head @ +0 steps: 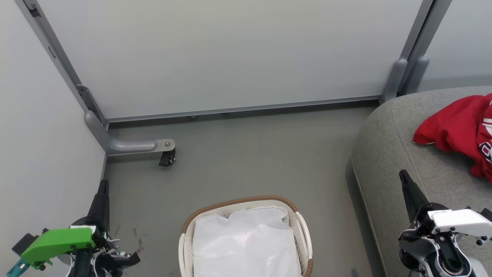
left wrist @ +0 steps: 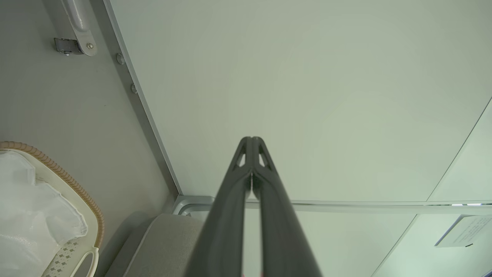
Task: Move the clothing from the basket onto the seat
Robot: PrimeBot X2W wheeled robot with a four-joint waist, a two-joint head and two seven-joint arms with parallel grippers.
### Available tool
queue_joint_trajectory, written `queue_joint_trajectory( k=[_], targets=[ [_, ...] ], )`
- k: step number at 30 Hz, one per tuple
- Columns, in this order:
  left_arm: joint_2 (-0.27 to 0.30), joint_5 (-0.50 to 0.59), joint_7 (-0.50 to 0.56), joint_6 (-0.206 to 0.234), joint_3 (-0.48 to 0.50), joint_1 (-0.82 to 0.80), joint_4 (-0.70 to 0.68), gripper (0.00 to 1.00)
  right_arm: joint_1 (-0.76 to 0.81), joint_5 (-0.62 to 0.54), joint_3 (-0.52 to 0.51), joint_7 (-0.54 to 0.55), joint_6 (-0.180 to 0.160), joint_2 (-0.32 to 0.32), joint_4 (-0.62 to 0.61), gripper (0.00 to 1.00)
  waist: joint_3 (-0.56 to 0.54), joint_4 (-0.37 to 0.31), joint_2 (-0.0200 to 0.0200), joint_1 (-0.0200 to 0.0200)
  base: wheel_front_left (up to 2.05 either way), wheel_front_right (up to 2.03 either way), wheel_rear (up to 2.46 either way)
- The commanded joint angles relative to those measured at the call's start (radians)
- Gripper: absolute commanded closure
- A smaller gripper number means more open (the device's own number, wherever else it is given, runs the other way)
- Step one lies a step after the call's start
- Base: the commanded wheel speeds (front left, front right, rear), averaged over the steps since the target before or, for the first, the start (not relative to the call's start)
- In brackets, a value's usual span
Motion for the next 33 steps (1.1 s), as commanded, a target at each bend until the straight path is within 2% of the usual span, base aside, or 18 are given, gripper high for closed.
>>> queue_joint_trajectory(
  k=[1,33],
  targets=[
    [0.006,-0.004,0.003,-0.005,0.002,-0.01,-0.001,1.0,0.011,0.003,-0.002,0.004,0.0,-0.006,-0.004,1.0,0.0,0.0,0.0,0.0,0.0,0.0,0.0],
    [0.006,-0.004,0.003,-0.005,0.002,-0.01,0.0,1.0,0.011,0.003,-0.002,0.003,0.0,-0.006,-0.003,1.0,0.0,0.0,0.0,0.0,0.0,0.0,0.0]
  ],
)
